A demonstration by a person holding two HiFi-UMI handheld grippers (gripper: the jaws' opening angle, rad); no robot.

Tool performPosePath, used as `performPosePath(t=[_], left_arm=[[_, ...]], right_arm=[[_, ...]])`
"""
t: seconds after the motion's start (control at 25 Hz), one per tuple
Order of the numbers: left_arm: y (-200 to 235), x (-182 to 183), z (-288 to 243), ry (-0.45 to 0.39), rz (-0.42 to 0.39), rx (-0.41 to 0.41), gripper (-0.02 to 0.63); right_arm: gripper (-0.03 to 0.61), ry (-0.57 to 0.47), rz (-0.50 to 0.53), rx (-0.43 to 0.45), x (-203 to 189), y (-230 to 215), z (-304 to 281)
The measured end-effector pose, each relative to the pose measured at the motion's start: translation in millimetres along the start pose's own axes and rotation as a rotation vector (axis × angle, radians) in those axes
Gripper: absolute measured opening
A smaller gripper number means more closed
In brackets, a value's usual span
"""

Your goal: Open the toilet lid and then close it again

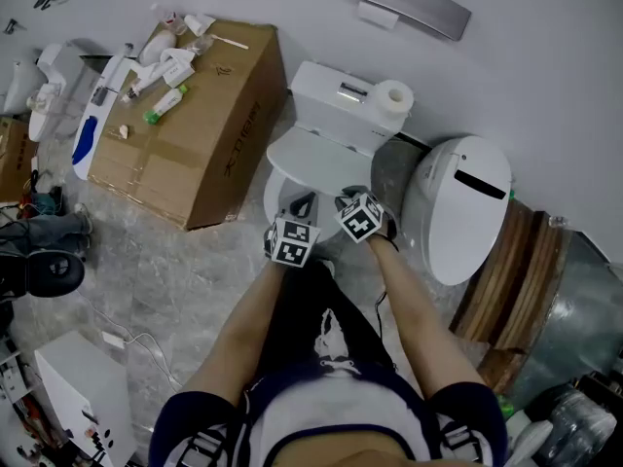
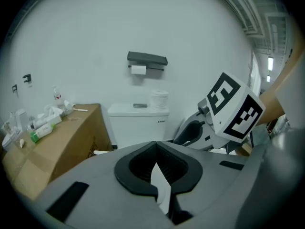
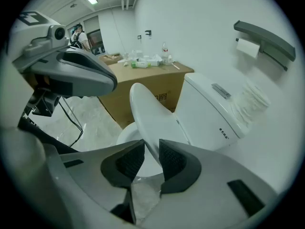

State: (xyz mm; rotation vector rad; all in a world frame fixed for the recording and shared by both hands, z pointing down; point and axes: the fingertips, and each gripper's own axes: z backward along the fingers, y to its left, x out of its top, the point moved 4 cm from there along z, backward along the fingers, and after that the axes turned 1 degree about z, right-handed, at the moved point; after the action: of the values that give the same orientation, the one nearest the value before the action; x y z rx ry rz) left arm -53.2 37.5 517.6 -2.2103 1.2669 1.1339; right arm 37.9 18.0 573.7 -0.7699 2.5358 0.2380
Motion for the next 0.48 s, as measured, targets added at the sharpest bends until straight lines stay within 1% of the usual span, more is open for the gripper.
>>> performPosePath(t=[0.12,0.28,0.48], left_arm=[[1.7,3.7,10.8,0.002,-0.008,-0.023,0.006],[8.2,3.1,13.3,0.026,0.000,-0.045,0.006],[15.4,7.2,11.8,0.028,-0.016,-0.072,0.006]], right_arm=[[0.081,0.012,-0.015,-0.017,1.8,-1.6,2.1],[0.083,0.022,-0.081,-0.030,6.3,-12.6,4.6],[0.084,0.031,-0.108,-0.050,13.4,-23.8,6.8]])
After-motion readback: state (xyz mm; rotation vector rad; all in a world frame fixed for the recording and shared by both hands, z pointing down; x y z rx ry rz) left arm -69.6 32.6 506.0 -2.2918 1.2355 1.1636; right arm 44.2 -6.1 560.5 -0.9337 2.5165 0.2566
